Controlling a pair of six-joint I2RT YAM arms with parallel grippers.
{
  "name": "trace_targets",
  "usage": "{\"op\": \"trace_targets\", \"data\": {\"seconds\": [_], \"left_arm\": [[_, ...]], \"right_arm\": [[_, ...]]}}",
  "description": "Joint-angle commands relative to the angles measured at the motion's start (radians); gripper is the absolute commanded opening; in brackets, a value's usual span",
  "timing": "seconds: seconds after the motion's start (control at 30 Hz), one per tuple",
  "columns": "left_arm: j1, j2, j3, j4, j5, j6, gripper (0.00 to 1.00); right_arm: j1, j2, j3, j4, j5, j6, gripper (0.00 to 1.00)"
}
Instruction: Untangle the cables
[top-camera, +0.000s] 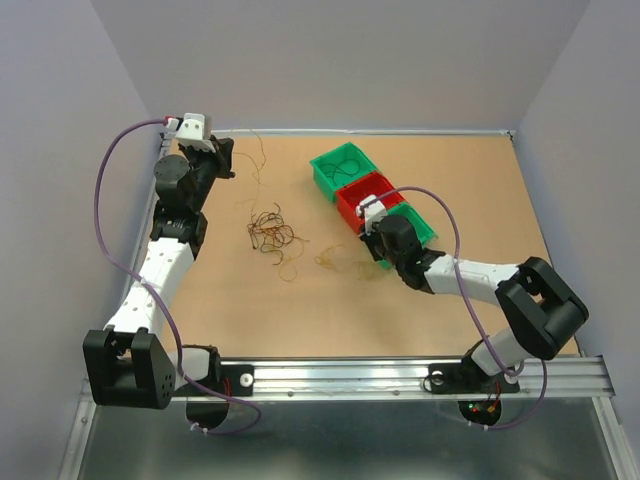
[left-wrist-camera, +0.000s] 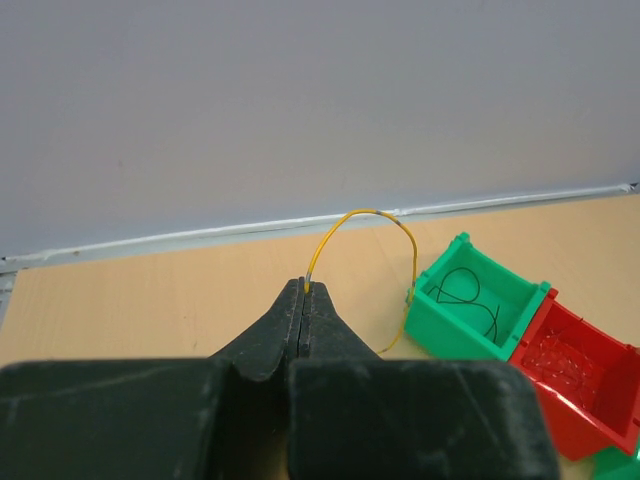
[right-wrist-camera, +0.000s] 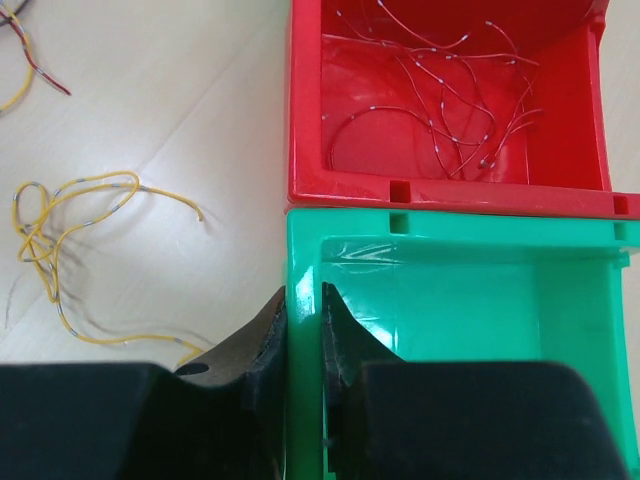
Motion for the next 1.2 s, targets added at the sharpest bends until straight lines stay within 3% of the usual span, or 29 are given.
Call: {"op": "trace_targets", "data": {"seconds": [0.0,0.17,0.77,1.0,1.17], "left_arm": [[-0.006,-0.018,-0.004,0.058,-0.006,0.011,0.0],[-0.007,-0.018,-0.004,0.058,-0.006,0.013,0.0],[-0.009,-0.009,-0.001,0.057,-0.009,0.011,0.0],[-0.009,-0.012,-0.001,0.057,-0.007,0.013,0.0],[-0.009,-0.009,0.001,0.057,-0.007,0.013,0.0]], "right_arm": [[0.008,-0.06,-0.062,0.384,0.008,-0.086,0.0],[0.01,-0.054,-0.078,0.418,0.02,-0.098,0.01],[0.013,-0.047,-0.351,1.05,0.017,-0.259,0.0],[0.014,-0.008,-0.369,1.127,0.026,-0.278,0.0],[0.014,-0.002,-0.305,1.035,0.057,-0.216,0.01]]}}
